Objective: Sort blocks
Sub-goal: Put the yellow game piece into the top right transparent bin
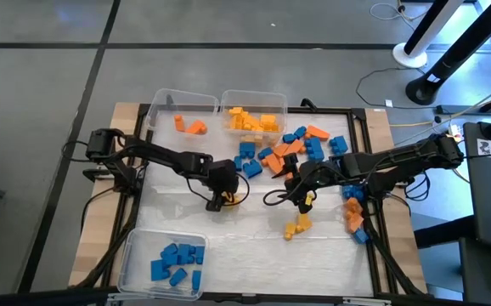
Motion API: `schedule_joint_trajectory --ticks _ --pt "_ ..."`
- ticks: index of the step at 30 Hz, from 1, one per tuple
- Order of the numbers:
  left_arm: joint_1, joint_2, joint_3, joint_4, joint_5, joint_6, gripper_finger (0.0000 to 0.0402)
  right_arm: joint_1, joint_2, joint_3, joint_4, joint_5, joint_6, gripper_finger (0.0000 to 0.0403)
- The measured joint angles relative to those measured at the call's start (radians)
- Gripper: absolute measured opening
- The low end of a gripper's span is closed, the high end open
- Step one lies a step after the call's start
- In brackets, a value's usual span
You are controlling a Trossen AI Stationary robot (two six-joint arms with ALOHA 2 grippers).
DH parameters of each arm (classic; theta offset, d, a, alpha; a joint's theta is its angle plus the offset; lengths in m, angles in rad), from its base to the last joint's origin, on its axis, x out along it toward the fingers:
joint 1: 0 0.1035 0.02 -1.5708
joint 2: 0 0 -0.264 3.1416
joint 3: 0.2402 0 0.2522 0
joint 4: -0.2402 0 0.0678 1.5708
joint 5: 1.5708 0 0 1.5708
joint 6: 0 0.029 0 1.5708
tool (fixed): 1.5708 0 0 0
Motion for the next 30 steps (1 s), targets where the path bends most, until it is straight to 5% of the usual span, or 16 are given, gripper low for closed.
schedule_joint_trajectory --ticks 30 --pt "0.03 0.004 0.0 0.065 0.005 0.165 0.021 0.0 0.0 0.0 0.0 -0.001 0.0 0.0292"
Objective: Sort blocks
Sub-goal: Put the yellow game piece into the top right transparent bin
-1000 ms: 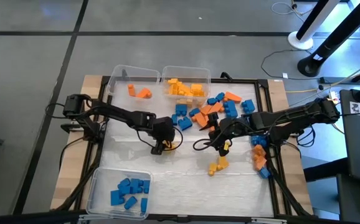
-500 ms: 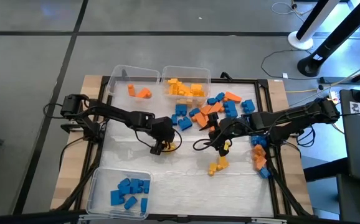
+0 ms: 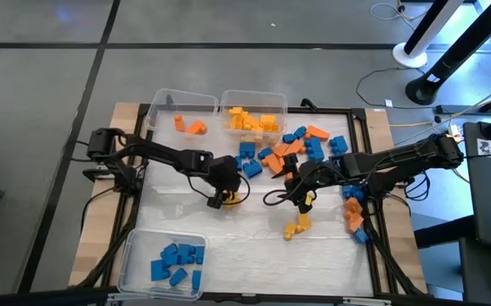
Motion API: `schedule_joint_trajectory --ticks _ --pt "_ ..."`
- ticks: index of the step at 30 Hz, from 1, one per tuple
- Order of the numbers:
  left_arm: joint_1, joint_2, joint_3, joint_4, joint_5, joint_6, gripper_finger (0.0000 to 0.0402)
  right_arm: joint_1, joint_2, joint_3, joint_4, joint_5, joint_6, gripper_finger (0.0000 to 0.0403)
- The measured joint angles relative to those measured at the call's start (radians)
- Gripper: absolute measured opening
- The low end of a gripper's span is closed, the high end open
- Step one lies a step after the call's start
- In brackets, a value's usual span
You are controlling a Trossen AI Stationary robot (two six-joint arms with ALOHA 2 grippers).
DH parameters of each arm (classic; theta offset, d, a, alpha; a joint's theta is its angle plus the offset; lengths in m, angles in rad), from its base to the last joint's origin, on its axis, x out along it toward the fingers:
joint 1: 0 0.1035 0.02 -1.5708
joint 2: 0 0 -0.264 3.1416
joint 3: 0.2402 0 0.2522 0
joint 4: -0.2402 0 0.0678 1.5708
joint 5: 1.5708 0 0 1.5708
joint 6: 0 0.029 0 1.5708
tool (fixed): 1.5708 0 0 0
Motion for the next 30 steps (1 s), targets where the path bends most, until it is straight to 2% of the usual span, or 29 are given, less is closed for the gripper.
schedule_joint_trajectory --ticks 5,11,14,25,30 --pt "0.012 0.043 0.006 0.006 0.06 -0.016 0.021 0.0 0.0 0.0 0.0 0.0 0.0 0.0292" --pt "0.039 0.072 0.004 -0.024 0.257 -0.123 0.021 0.0 0.0 0.0 0.0 0.0 0.0 0.0292" --pt "0.046 0.074 0.003 -0.065 0.32 -0.173 0.0201 0.0 0.0 0.0 0.0 0.0 0.0 0.0292" --pt "0.046 0.072 0.004 -0.138 0.363 -0.17 0.0104 0.0 0.0 0.0 0.0 0.0 0.0 0.0292" --pt "0.046 0.074 0.001 -0.14 0.438 -0.147 0.0045 0.0 0.0 0.0 0.0 0.0 0.0 0.0292"
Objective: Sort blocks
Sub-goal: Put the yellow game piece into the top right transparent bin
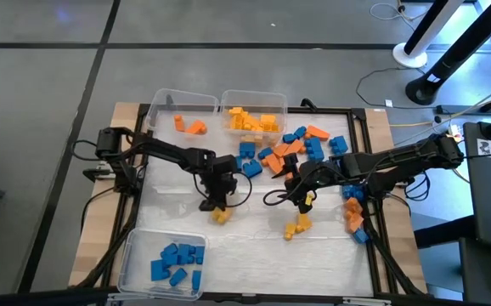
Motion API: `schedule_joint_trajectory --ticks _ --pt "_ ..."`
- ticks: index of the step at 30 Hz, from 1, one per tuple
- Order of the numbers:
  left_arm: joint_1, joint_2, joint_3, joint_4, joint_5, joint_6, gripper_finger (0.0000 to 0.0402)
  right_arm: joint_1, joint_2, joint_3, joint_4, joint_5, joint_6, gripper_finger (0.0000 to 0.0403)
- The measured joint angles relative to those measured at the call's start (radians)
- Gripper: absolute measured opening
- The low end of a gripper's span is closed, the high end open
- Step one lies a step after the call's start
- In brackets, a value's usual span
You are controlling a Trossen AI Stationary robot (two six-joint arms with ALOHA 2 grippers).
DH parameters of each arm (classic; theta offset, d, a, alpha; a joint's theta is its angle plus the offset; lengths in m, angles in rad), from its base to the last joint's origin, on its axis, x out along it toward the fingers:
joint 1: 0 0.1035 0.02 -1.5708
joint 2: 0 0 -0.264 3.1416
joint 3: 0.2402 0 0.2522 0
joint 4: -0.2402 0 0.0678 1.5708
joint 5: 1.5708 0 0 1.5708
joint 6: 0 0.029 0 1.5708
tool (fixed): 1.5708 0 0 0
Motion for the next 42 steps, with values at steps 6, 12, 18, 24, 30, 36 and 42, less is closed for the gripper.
schedule_joint_trajectory --ticks 6,12,18,24,30,36,42 --pt "0.0 0.0 -0.001 -0.004 0.042 0.001 0.0004 0.0 0.0 0.0 0.0 0.0 0.0 0.0292" --pt "0.005 0.002 -0.002 -0.004 0.066 0.0 0.0001 0.0 0.0 0.0 0.0 0.0 0.0 0.0292" --pt "0.012 0.002 -0.002 -0.002 0.069 -0.03 0.0003 0.0 0.0 0.0 0.0 0.0 0.0 0.0292" --pt "0.012 0.002 -0.001 0.001 0.039 -0.13 0.0022 0.0 0.0 0.0 0.0 0.0 0.0 0.0292" --pt "0.015 0.002 -0.001 0.002 0.035 -0.199 0.0076 0.0 0.0 0.0 0.0 0.0 0.0 0.0292" --pt "0.02 0.002 -0.001 0.001 0.082 -0.208 0.0125 0.022 0.015 0.0 0.041 0.006 -0.001 0.0292" --pt "0.019 0.002 0.0 -0.016 0.131 -0.205 0.0138 0.102 0.124 0.0 0.2 0.009 -0.004 0.0292"
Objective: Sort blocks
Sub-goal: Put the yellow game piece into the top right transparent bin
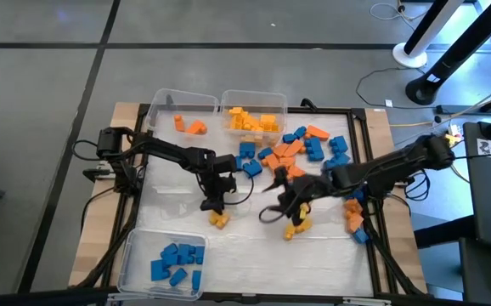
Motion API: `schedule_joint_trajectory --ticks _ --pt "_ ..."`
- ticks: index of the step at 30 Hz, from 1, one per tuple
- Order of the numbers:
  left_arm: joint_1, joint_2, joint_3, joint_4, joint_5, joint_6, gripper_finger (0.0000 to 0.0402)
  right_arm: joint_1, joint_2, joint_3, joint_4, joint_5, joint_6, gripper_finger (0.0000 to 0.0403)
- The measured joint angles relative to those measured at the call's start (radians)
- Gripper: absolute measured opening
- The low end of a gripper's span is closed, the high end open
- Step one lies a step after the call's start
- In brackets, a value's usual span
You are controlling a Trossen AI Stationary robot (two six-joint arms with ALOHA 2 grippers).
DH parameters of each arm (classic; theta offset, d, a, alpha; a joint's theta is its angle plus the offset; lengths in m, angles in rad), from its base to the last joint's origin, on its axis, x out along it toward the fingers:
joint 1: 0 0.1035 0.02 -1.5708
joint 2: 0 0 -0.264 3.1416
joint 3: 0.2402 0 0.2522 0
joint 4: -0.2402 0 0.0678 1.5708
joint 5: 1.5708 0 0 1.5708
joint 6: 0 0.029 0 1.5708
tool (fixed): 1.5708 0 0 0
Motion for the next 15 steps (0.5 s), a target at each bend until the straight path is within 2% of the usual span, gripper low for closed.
schedule_joint_trajectory --ticks 9,15 --pt "-0.002 -0.002 0.001 -0.061 0.0 0.057 0.0139 0.044 0.267 0.0 0.289 0.006 0.001 0.0292" --pt "-0.009 -0.002 0.001 -0.062 -0.007 0.075 0.0139 0.043 0.424 -0.001 0.504 -0.042 0.005 0.0292"
